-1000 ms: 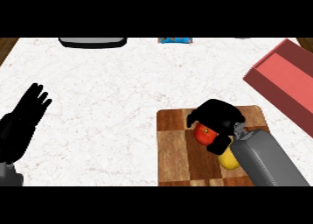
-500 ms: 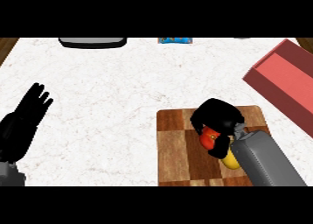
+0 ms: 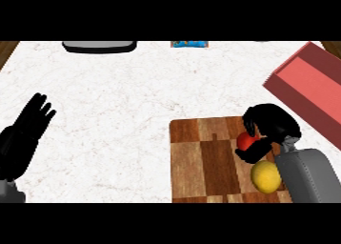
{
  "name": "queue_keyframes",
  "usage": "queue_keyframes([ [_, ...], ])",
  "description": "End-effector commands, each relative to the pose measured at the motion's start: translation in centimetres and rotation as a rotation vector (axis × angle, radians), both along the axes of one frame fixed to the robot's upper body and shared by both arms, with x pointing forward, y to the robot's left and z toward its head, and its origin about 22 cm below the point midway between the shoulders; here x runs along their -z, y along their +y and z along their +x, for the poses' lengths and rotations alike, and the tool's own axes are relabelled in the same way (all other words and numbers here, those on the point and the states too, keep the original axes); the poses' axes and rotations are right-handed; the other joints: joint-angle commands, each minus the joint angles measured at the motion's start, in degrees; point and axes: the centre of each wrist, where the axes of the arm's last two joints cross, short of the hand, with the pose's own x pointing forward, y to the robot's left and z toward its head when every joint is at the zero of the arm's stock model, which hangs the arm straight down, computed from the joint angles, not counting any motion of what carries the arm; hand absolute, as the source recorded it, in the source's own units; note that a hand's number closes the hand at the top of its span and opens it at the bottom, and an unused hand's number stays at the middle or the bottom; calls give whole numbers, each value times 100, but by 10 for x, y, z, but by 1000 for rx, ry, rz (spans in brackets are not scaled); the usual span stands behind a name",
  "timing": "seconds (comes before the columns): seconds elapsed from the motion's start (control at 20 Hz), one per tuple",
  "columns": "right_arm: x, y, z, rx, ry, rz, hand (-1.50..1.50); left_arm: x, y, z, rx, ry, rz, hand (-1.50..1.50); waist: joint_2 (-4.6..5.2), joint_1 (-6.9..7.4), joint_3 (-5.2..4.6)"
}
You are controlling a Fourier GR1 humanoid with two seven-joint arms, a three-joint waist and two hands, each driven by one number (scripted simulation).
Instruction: Pick the tomato from the cutting board and place it in the cardboard box
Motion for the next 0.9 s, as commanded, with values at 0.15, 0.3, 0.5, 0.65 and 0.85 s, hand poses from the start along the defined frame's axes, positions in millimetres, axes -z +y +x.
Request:
queue_keyframes([
  [0.15,-31,13,-27,74,-178,22,150,-15,-9,-7,8,-2,-22,0,-8,20,5],
  [0.3,-77,-4,-37,49,-281,46,150,6,-8,-1,-17,12,2,0,-10,-35,2],
  [0.5,-129,25,-58,61,-437,115,150,2,14,1,-9,2,-8,0,-26,-43,-4],
  [0.65,-154,10,-71,119,-537,154,150,-12,23,7,-16,-6,-3,0,-15,-44,0],
  [0.85,-203,-12,-77,252,-668,143,150,-1,3,1,-7,13,-5,0,-15,-15,1],
])
